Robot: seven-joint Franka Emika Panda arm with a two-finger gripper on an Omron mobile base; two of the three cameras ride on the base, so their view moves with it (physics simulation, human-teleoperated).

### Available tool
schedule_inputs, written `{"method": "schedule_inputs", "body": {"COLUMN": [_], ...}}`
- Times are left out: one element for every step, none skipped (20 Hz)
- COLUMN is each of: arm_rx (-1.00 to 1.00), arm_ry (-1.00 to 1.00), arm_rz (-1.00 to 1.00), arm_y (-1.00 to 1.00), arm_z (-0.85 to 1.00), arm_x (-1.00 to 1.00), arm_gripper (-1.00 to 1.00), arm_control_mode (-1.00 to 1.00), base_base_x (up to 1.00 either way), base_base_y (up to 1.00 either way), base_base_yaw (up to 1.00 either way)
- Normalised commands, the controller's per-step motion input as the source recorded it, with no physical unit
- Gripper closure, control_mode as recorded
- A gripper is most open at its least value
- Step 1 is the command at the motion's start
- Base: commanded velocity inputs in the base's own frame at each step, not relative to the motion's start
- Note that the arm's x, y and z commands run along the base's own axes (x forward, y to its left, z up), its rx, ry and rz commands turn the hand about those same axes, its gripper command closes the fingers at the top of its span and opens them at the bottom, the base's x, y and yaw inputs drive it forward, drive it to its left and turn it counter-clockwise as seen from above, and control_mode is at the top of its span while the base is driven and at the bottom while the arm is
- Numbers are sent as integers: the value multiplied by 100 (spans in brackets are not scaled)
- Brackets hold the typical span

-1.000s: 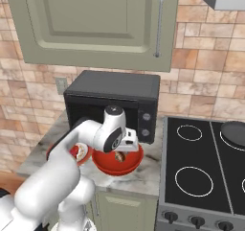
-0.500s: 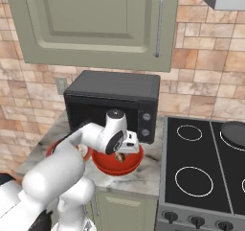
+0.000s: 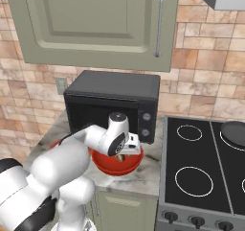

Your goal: Place the steak on the plate and place the mushroom on the same plate.

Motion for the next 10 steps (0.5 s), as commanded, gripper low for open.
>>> {"method": "schedule_inputs", "body": {"arm_rx": [0,0,0,0,0,0,0,0,0,0], "arm_ry": [0,0,0,0,0,0,0,-1,-2,-5], "arm_rz": [0,0,0,0,0,0,0,0,0,0], "arm_y": [0,0,0,0,0,0,0,0,0,0], "arm_z": [-19,-19,-16,-14,-10,-9,-3,0,0,11], "arm_x": [1,0,0,0,0,0,0,-4,-17,-34], "arm_gripper": [100,100,100,100,100,100,100,100,100,100], "arm_control_mode": [-100,-100,-100,-100,-100,-100,-100,-100,-100,-100], "base_base_x": [0,0,0,0,0,0,0,0,0,0], "base_base_y": [0,0,0,0,0,0,0,0,0,0], "base_base_yaw": [0,0,0,0,0,0,0,0,0,0]}}
